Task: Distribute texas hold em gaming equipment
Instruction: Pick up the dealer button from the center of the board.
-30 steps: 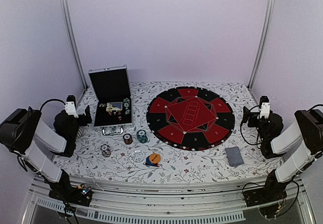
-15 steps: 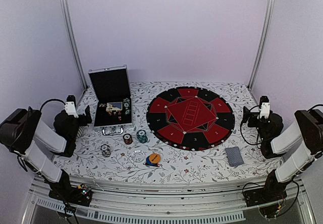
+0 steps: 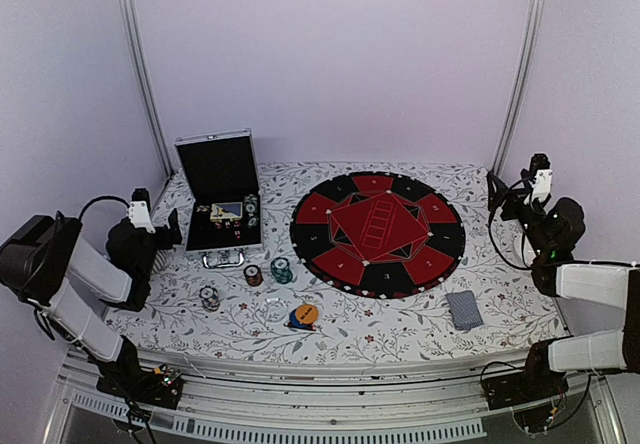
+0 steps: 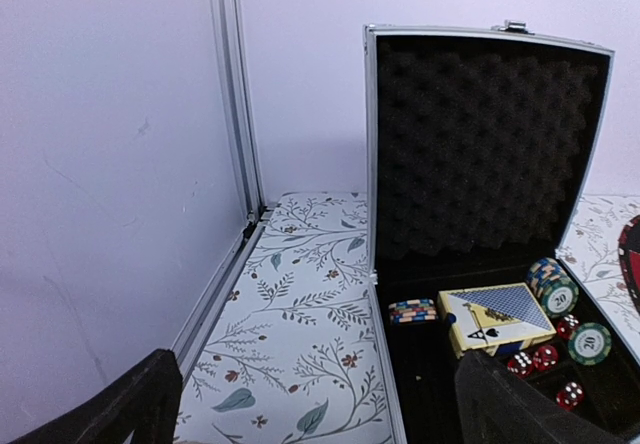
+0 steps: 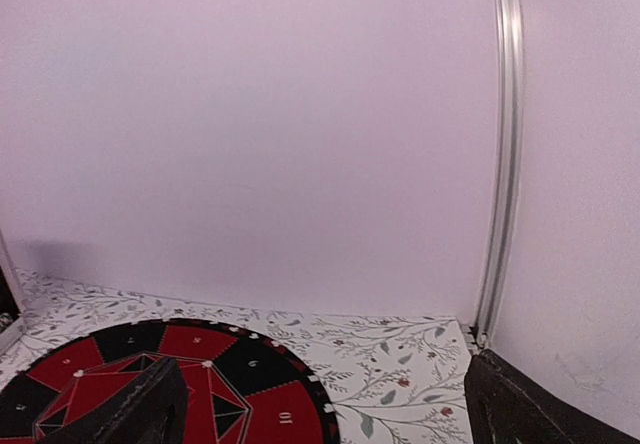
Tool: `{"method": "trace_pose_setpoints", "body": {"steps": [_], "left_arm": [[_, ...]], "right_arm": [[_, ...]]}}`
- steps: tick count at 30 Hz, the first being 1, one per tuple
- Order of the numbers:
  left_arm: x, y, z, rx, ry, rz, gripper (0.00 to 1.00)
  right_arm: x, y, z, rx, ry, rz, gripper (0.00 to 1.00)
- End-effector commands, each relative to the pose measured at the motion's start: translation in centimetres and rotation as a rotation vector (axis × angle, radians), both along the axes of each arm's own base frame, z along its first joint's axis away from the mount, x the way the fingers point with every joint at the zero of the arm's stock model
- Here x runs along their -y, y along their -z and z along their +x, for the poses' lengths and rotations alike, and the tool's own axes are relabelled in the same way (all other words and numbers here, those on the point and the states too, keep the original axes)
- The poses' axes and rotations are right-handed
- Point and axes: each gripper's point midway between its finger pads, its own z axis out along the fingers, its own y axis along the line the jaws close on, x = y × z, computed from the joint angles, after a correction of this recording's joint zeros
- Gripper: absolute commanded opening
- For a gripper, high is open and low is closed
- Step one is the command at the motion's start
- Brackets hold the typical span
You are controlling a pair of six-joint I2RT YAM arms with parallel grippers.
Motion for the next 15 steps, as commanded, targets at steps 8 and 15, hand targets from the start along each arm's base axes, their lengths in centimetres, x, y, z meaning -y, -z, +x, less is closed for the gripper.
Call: {"method": "trace_pose_setpoints", "body": {"steps": [8,15], "left_arm": [[0.3,-2.3,2.3,-0.073,0.011,0.005,0.98],[5.6,-16.3,3.3,0.035,0.156,-0.112,0.94]], "right_arm": [[-9.8,-5.5,0.1,-0.255,-0.608,0.218,0.99],[-16.8,-5.5,-0.6,-0.407,-0.623,0.178,0.99]]}}
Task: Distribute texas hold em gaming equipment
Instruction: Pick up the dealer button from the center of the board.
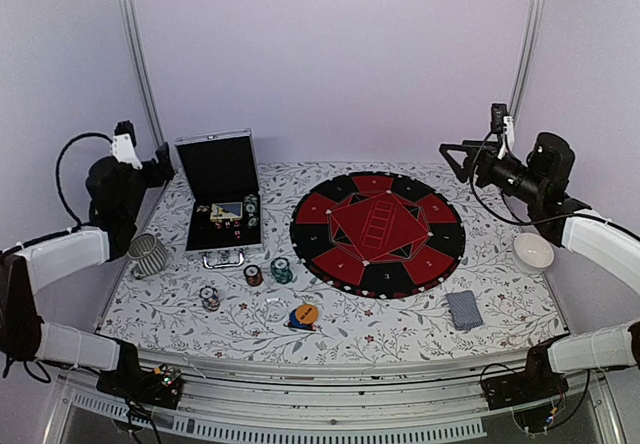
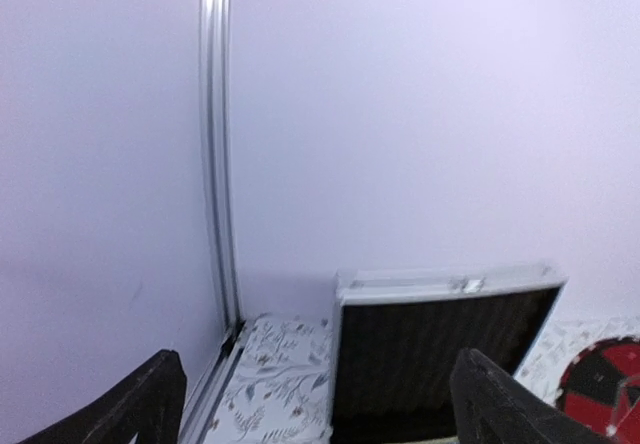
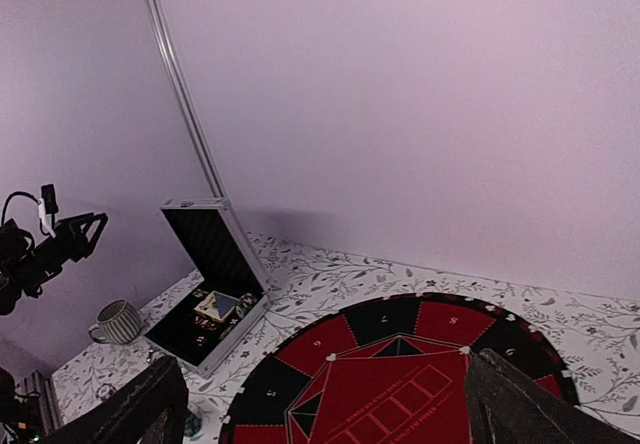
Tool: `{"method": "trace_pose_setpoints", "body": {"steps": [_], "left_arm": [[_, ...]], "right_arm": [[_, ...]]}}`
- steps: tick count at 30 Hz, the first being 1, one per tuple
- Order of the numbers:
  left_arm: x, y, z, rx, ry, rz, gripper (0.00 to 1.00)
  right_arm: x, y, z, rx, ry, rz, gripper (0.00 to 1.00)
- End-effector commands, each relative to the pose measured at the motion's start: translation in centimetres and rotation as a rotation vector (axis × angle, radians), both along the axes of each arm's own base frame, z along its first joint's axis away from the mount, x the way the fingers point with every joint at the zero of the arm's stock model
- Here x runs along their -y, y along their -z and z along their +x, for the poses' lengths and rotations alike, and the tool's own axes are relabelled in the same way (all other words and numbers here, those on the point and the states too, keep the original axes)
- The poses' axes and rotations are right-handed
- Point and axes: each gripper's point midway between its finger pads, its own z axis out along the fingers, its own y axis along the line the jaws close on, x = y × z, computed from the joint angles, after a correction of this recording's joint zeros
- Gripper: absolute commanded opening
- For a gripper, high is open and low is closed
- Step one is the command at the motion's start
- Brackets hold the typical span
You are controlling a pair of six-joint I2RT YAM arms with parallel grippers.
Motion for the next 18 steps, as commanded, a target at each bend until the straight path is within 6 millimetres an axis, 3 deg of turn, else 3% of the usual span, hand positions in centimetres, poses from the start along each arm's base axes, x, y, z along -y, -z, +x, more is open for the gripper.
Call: {"method": "trace_pose_setpoints", "body": {"steps": [1,3,5,7,9,13,15,18], "left_arm": [[6.7,-4.8,-0.1,-0.100,0.203,-0.027,0.93],[11.7,-5.8,-0.9,-0.186,0.337,0.009,0.93],[17.3,-5.1,-2.8,-0.312,0.516,0.054,0.93],[21.8,-2.8,-5.3,-0.457,0.668,0.092,0.97],[24.8,0.8,-7.7,-0.615,0.761,0.123,0.98],[26.5,9.0,-9.8,-0.896,0.773,0.175,0.98],[27.2,11.2,-9.8,-0.957,0.769,0.193,0.98],[28.0,12.8,-8.9,-0.992,0.751,0.210,0.98]], "right_arm": [[-4.6,3.0,-0.8,-0.207,-0.032,-0.070,0.99],[-6.6,4.0,-1.3,-0.262,-0.037,-0.118,0.99],[-8.4,5.8,-2.0,-0.337,-0.029,-0.186,0.99],[-9.6,7.2,-2.6,-0.397,-0.023,-0.233,0.99],[-10.4,8.5,-3.2,-0.451,-0.024,-0.262,0.99],[-11.0,10.7,-3.9,-0.528,0.002,-0.281,0.99],[-11.1,11.9,-4.0,-0.563,0.024,-0.299,0.99],[-11.5,13.4,-4.3,-0.610,0.027,-0.315,0.99]]}}
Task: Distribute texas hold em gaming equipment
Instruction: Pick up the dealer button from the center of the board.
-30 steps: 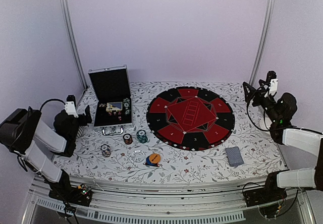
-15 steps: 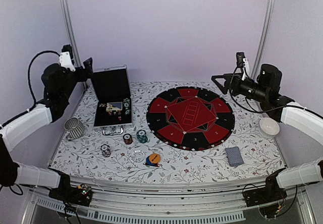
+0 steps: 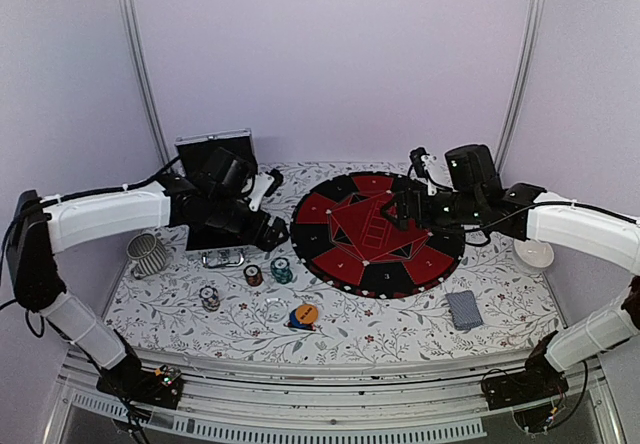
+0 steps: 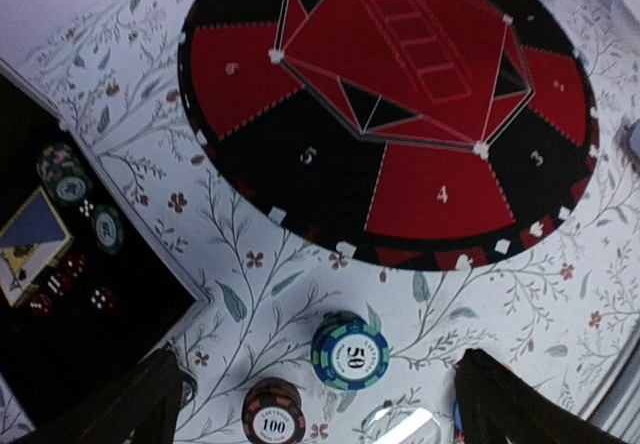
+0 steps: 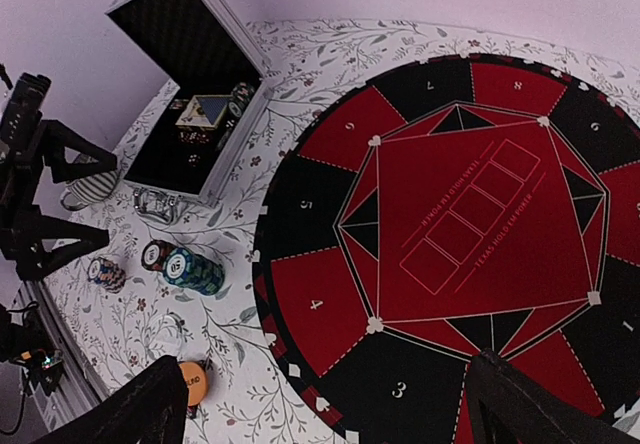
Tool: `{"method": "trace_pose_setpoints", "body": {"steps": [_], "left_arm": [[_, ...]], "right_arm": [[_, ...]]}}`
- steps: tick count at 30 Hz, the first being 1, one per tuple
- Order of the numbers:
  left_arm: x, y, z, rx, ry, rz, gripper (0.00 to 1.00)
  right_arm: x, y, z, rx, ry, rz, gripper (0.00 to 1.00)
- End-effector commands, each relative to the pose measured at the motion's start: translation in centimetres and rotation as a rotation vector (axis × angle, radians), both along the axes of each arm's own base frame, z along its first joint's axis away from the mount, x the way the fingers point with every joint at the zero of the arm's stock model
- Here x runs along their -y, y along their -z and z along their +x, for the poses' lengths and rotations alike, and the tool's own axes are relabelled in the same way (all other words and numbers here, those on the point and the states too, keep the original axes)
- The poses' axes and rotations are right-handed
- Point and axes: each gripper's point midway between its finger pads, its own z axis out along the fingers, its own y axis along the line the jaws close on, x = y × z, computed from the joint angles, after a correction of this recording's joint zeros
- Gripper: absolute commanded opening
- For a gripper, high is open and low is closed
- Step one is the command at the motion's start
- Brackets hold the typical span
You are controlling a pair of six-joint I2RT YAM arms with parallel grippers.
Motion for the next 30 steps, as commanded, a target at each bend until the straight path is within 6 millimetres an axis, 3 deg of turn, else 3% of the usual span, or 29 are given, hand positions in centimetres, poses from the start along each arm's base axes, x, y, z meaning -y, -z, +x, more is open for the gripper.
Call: {"method": "trace_pose_setpoints", "body": {"steps": [1,7,11,16,23,28,30], "left_arm": [[-0.2,4.2,-1.0,-0.141,-0.006,0.105,0.98],[1.1,8.9,-0.5,-0.239,0.034,0.164,0.98],[1.4,10.5,-1.0,-0.283,0.059,0.174,0.98],[2.1,9.2,-1.0,-0.267,0.077,0.128,0.98],[1.7,7.7,-1.7,-0.248,0.089,0.118,0.98],[1.1,6.2,-3.1,-0.238,0.092,0.096,0.98],[0.7,5.2,-3.8,-0.234,0.084,0.075,0.98]], "right_arm": [[0.3,2.5,-0.1,-0.081,0.063,-0.058,0.99],[-0.4,4.5,-0.4,-0.123,0.060,-0.098,0.99],[-0.5,5.3,-0.5,-0.136,0.061,-0.117,0.99],[-0.9,5.9,-0.4,-0.152,0.052,-0.130,0.99],[-3.6,7.4,-1.8,-0.182,-0.003,-0.213,0.99],[-9.6,7.4,-4.8,-0.148,-0.141,-0.273,0.99],[-12.3,8.6,-6.7,-0.154,-0.214,-0.307,0.99]]}}
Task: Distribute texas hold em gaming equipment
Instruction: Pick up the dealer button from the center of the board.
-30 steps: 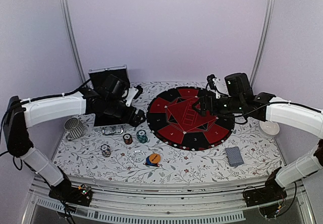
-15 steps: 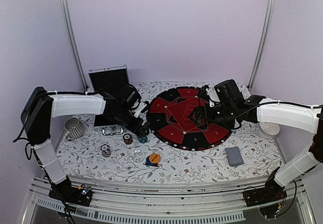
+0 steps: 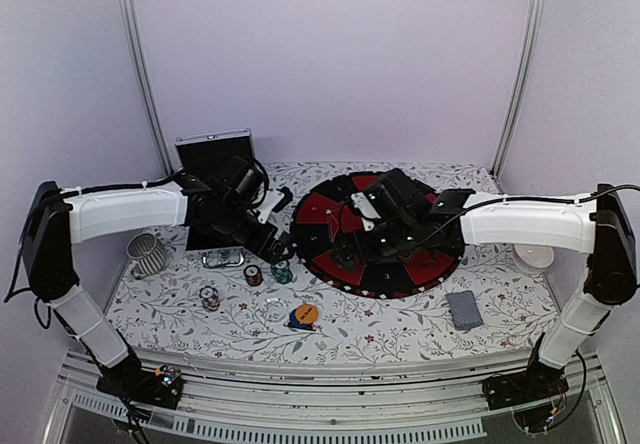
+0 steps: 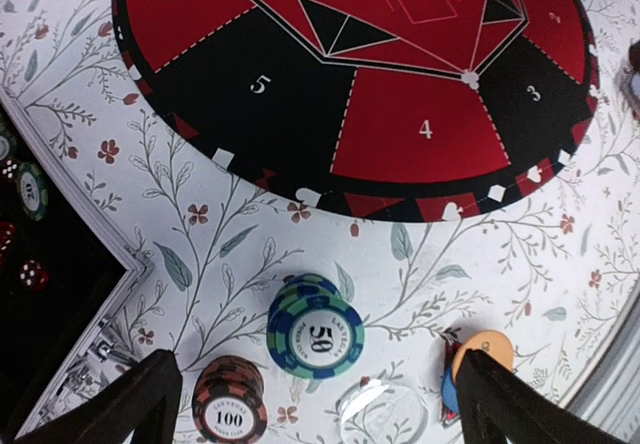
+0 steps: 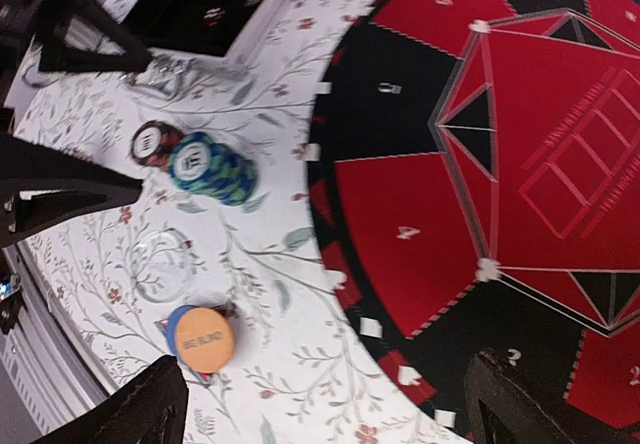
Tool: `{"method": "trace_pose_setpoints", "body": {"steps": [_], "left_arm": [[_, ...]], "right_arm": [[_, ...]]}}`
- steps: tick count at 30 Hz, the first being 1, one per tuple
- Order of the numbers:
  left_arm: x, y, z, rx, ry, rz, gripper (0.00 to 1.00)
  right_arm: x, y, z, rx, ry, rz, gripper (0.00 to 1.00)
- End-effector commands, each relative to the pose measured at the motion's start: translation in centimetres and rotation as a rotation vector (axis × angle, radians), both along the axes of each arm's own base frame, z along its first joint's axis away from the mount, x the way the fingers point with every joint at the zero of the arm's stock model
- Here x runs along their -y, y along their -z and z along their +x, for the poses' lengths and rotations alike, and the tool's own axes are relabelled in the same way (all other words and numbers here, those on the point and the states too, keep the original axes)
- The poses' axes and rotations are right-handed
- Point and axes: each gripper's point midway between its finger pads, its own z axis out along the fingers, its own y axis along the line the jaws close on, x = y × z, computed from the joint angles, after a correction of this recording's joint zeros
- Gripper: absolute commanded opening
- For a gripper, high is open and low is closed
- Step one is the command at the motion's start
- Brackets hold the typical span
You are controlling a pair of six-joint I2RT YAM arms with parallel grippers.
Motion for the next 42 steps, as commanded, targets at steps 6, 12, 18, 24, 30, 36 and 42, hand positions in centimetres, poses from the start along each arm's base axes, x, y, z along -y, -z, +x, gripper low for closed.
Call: {"method": "trace_pose_setpoints", "body": {"steps": [6,12,18,24,30,36,42], "left_arm": [[-1.7,-1.7,-7.5,-0.094,0.028,-0.033,0.94],[-2.5,1.7,-12.3,-0.227,0.080,0.081,0.92],[-2.9,4.8,-12.8,-0.266,0.090,0.234,0.91],[-2.3,7.6,-14.1,-0.318,0.158,0.289,0.92],[-1.3,9.4,-12.2,-0.288,0.140,0.313,0.91],[-1.6,10.8,-10.8,-0.273,0.121,0.351,0.88],[-0.8,10.5,-10.3,-0.279,0.132,0.298,0.86]], "right_arm": [[-7.0,3.5,-5.5,-0.081,-0.204,-0.089,0.99],[-5.1,3.7,-5.5,-0.072,-0.143,-0.109,0.99],[-3.2,3.3,-5.6,-0.046,-0.103,-0.127,0.99],[-2.1,3.8,-5.6,-0.040,-0.080,-0.151,0.99],[-1.4,4.9,-5.9,-0.048,-0.083,-0.179,0.99],[-0.7,5.1,-6.0,-0.039,-0.079,-0.191,0.99],[-0.5,5.5,-6.0,-0.041,-0.077,-0.203,0.99]]}}
